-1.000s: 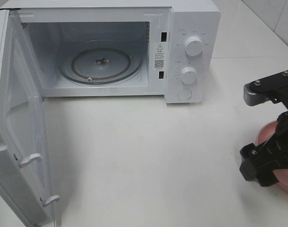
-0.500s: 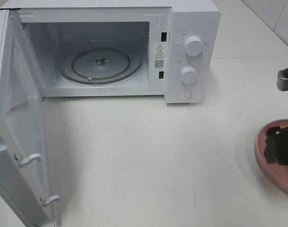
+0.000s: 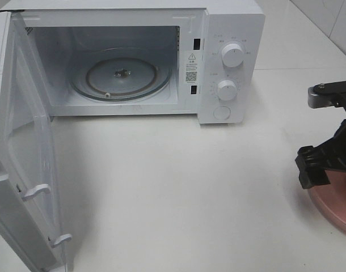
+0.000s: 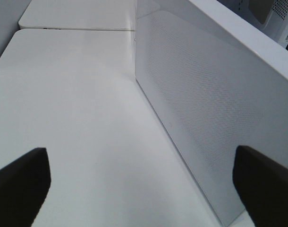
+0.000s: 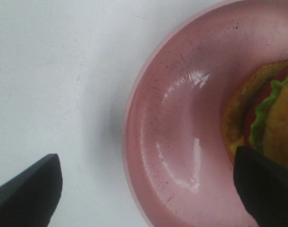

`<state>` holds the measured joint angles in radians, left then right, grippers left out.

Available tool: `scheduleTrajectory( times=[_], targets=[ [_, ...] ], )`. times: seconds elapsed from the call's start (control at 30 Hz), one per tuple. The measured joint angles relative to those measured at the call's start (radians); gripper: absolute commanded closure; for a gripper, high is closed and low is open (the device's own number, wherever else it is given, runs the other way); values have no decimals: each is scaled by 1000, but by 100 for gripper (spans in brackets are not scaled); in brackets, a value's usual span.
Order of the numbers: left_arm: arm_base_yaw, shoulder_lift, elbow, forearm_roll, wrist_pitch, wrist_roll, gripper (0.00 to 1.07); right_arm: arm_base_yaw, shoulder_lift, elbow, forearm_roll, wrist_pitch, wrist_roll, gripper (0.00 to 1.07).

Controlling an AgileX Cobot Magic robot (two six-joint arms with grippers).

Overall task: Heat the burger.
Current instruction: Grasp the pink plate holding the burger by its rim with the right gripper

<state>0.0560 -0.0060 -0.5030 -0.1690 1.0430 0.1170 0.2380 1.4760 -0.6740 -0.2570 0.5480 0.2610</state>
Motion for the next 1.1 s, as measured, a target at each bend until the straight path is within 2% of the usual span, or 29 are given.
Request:
scheduleTrajectory(
  times=[0.67,0.87,1.0,1.1],
  targets=[
    [0,0,0,0,0,0,9,0,249,-14,4,-94,0,23],
    [0,0,0,0,0,0,9,0,260,-14,3,-120,0,25],
    [0,0,0,0,0,0,9,0,260,-14,3,-133,0,35],
    [0,0,0,0,0,0,9,0,260,-14,3,-135,0,33]
  ],
)
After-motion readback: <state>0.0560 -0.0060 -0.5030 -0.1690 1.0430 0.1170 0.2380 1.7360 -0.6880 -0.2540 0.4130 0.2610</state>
